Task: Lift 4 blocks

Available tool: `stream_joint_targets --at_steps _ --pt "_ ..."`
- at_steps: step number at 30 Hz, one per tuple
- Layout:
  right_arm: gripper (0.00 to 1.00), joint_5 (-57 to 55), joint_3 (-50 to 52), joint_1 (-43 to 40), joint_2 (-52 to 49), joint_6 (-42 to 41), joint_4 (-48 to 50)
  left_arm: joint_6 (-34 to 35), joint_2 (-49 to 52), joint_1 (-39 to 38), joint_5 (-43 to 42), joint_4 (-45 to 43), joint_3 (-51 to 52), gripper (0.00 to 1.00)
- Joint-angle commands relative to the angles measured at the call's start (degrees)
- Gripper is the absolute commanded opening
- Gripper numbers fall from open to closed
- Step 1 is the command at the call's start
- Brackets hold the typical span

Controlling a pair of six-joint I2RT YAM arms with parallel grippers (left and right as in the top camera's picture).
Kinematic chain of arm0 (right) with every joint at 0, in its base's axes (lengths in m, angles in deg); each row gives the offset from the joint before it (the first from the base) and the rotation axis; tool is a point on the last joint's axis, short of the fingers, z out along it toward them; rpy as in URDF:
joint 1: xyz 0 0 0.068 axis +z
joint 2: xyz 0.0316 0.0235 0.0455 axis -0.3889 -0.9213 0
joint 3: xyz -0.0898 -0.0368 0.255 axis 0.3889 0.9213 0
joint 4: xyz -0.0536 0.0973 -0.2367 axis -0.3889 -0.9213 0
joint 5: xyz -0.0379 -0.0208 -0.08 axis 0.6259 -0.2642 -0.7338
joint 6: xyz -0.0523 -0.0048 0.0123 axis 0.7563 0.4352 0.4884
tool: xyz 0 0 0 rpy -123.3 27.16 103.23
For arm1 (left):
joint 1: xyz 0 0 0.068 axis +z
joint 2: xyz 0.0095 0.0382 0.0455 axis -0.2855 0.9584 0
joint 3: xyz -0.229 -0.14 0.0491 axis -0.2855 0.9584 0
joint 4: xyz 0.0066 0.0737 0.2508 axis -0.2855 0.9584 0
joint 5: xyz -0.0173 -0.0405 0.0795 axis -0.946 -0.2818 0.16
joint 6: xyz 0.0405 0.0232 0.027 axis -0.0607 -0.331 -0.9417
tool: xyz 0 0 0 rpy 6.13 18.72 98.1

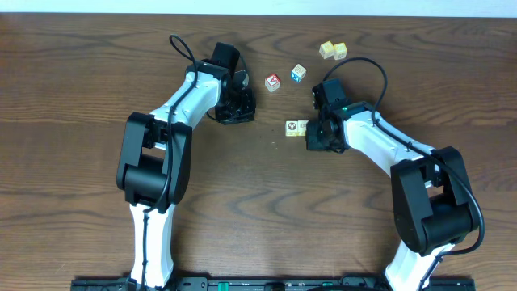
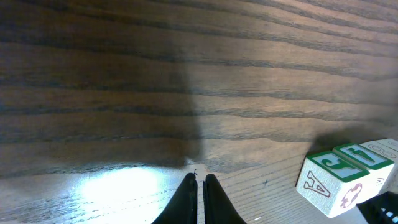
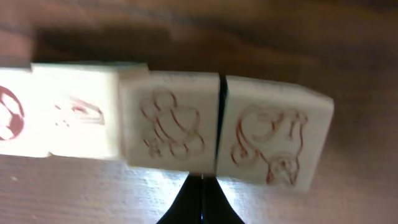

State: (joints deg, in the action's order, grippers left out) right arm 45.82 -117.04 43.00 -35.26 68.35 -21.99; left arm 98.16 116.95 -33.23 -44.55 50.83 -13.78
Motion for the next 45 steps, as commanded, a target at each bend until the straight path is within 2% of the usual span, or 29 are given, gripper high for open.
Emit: stream_joint_targets --at_steps 1,5,19,37,45 --pt "0.01 0.2 -0.9 0.1 -0.3 -0.5 -1.9 -0.8 -0.7 0.2 -0.1 0.2 0.4 0.07" --pt "0.01 0.1 -1.9 -0.5 -0.3 -0.5 -5.1 -0.8 -0.7 0.2 -0.1 0.2 0.4 0.07" --pt "0.01 -1.2 -1.9 -7.0 -0.3 -0.5 -5.4 -0.8 -0.7 0.2 -0.1 0.1 0.4 0.07" --pt "0.01 6.6 -1.9 -7.3 -0.3 1.4 -4.9 -0.8 -0.7 0.2 -0.1 0.1 0.4 0.07" --pt "0.01 6.6 -1.9 -7.3 -0.3 2.2 -3.9 -0.8 -0.7 0.2 -0.1 0.1 0.4 0.07"
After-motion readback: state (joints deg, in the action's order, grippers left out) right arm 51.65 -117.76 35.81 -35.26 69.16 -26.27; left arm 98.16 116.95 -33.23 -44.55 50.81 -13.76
